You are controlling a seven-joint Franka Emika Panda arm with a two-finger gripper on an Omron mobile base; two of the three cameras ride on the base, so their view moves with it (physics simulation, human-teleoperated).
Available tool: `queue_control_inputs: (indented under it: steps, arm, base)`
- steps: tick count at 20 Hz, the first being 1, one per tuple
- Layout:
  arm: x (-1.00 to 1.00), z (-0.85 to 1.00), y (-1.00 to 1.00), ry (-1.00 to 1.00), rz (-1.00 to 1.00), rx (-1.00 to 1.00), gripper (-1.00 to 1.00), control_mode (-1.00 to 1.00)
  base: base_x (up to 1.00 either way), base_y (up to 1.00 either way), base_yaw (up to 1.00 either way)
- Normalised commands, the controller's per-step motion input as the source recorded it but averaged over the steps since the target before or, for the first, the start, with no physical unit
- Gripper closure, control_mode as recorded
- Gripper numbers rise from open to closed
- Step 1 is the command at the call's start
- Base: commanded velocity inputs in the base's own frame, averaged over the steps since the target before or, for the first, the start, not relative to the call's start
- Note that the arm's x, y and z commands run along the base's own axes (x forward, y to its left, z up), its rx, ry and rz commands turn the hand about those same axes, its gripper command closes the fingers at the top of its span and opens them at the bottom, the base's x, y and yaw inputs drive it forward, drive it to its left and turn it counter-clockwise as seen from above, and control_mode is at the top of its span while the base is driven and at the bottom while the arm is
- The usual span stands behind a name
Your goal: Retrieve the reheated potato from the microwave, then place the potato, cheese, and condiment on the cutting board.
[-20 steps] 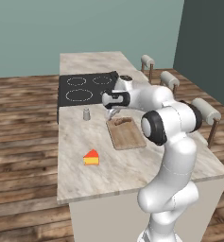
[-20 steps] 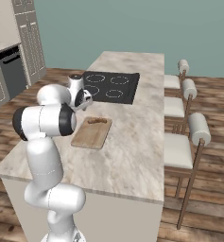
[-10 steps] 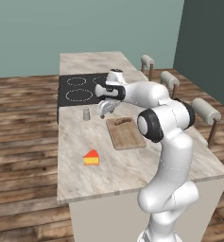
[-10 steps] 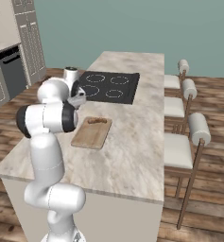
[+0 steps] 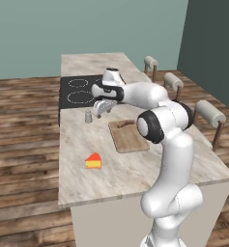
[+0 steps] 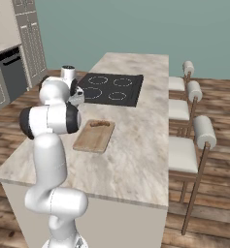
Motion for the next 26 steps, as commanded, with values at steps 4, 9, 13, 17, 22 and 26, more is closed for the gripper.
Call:
queue_control_inputs:
  steps: [4, 9, 13, 17, 22, 26]
  arm:
    - [0.23, -0.11, 0.11, -0.04, -0.08, -0.04, -1.00, -1.00]
    - [0.29, -0.16, 0.14, -0.01, -0.16, 0.00, -1.00, -1.00]
    - [0.27, -0.06, 0.20, -0.06, -0.15, 0.00, -1.00, -1.00]
    - [0.28, -0.03, 0.17, -0.08, -0.12, -0.01, -1.00, -1.00]
    - [0.23, -0.07, 0.04, -0.02, -0.12, -0.04, -1.00, -1.00]
    - [0.18, -0.13, 0.00, 0.00, -0.10, -0.03, -1.00, -1.00]
  base:
    - [0.00, 0.00, 0.00]
    - [0.00, 0.00, 0.00]
    - [0.00, 0.00, 0.00]
    - [0.00, 0.00, 0.00]
    - [0.00, 0.00, 0.00]
    - [0.00, 0.00, 0.00]
